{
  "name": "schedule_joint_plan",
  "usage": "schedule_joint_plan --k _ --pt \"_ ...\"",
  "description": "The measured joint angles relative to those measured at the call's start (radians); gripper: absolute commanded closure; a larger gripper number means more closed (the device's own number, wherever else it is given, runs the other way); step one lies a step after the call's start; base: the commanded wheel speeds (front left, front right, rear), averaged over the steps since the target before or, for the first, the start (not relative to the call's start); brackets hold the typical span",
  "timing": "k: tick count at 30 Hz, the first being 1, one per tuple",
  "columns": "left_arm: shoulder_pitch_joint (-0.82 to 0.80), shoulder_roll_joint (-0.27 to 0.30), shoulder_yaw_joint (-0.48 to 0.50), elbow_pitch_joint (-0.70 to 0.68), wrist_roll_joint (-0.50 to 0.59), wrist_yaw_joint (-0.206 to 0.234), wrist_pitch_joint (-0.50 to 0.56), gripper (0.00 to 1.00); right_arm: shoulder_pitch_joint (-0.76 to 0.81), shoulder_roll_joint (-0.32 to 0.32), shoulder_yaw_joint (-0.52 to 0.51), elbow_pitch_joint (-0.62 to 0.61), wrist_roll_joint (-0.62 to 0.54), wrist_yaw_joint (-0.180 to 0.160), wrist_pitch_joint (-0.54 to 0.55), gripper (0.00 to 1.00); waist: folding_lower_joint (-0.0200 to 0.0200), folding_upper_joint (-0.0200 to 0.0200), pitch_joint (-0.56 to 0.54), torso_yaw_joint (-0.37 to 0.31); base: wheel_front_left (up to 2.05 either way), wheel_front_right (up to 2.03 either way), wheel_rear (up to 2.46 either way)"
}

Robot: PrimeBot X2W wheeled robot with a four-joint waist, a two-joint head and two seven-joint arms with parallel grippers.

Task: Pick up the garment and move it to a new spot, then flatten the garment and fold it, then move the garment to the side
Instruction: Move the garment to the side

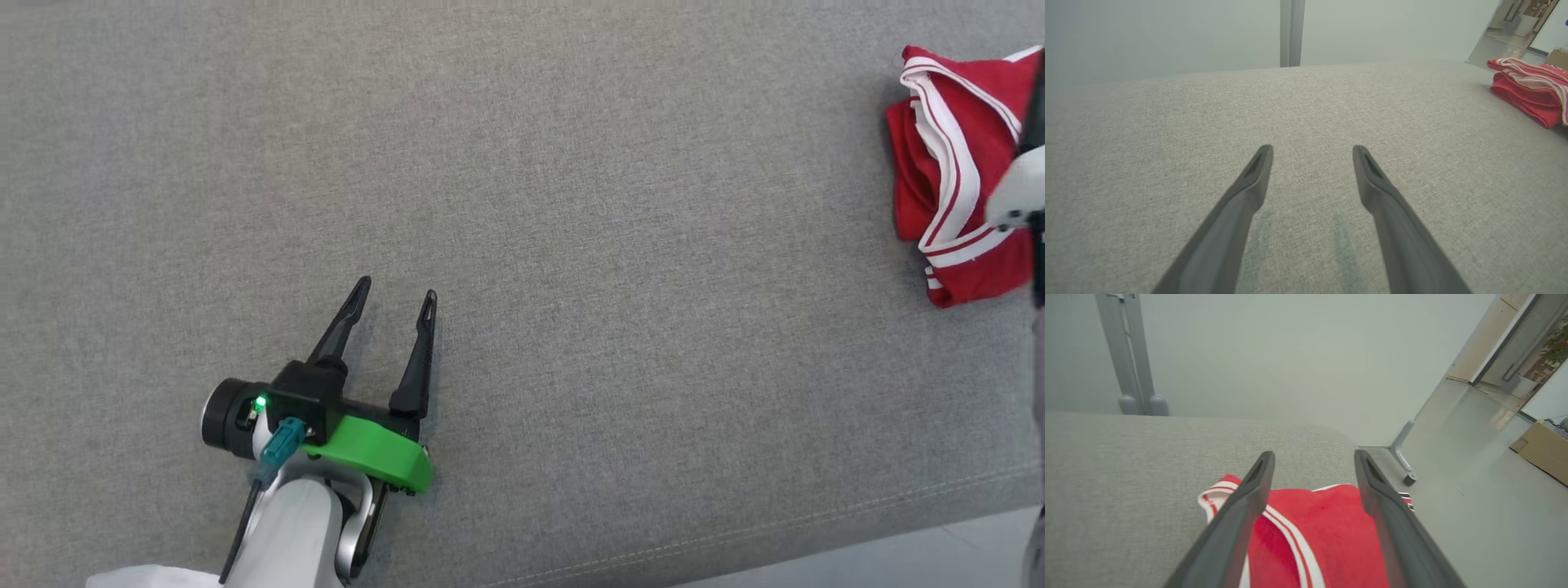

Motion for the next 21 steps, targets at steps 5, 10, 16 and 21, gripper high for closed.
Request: schedule_joint_plan --k 5,10,16,21 --pt "0.022 0.0 0.01 0.011 -0.015 0.023 0.0 0.0 0.099 0.091 0.169 -0.101 0.093 0.0 0.0 0.0 0.0 0.0 -0.048 0.005 0.0 0.0 0.0" --pt "0.057 0.0 0.031 0.035 -0.031 0.051 0.0 0.0 0.218 0.143 0.304 -0.158 0.219 0.0 0.0 0.0 -0.0001 0.0 -0.104 0.019 0.0 0.0 0.0" --pt "0.109 0.0 0.062 0.073 -0.036 0.072 0.0 0.0 0.354 0.18 0.394 -0.173 0.303 0.0 0.0 0.0 -0.0001 0.0 -0.179 0.047 0.0 0.0 0.0" --pt "0.155 0.001 0.093 0.102 -0.038 0.083 0.0 0.0 0.458 0.204 0.41 -0.187 0.325 0.0 0.0 0.0 -0.0002 0.0 -0.245 0.071 0.0 0.0 0.0"
